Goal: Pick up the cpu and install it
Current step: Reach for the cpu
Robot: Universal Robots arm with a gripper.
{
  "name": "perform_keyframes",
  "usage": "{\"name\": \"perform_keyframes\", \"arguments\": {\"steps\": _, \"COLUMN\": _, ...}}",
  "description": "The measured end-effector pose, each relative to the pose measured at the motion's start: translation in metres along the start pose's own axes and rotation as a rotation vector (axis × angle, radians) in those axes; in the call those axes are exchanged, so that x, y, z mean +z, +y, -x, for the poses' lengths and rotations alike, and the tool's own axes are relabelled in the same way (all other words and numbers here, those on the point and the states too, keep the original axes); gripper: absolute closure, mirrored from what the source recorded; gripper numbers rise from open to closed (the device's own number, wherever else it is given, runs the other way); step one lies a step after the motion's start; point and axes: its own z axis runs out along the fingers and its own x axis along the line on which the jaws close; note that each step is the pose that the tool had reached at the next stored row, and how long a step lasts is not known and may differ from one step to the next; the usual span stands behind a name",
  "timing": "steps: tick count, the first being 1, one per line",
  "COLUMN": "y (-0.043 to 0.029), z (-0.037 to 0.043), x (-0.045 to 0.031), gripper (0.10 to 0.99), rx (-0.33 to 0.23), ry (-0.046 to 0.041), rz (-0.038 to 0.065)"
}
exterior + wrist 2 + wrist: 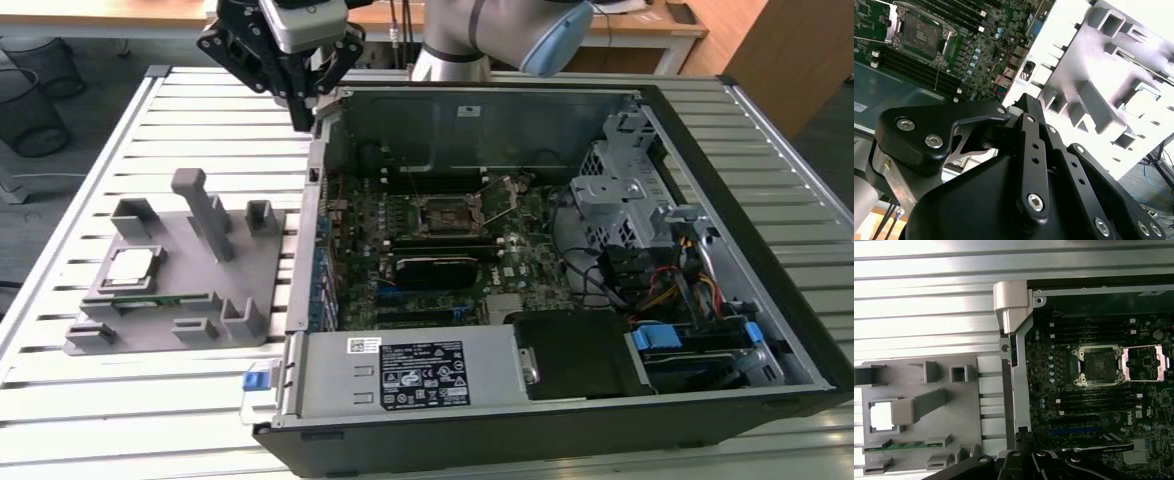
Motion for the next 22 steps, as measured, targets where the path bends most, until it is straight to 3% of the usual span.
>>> {"name": "perform_keyframes", "arguments": {"steps": 9, "y": -0.0060, "z": -0.0055, "x": 0.0000, "gripper": 0.980, "rx": 0.000, "ry": 0.0000, "rz": 0.000}}
{"name": "perform_keyframes", "arguments": {"steps": 11, "y": -0.0069, "z": -0.0061, "x": 0.0000, "gripper": 0.980, "rx": 0.000, "ry": 0.0011, "rz": 0.008}}
{"name": "perform_keyframes", "arguments": {"steps": 13, "y": -0.0076, "z": -0.0062, "x": 0.0000, "gripper": 0.980, "rx": 0.000, "ry": 0.0068, "rz": 0.016}}
{"name": "perform_keyframes", "arguments": {"steps": 17, "y": -0.0083, "z": -0.0068, "x": 0.0000, "gripper": 0.980, "rx": 0.001, "ry": 0.0209, "rz": 0.022}}
{"name": "perform_keyframes", "arguments": {"steps": 22, "y": -0.0091, "z": -0.0140, "x": 0.0001, "gripper": 0.980, "rx": 0.001, "ry": 0.0221, "rz": 0.022}}
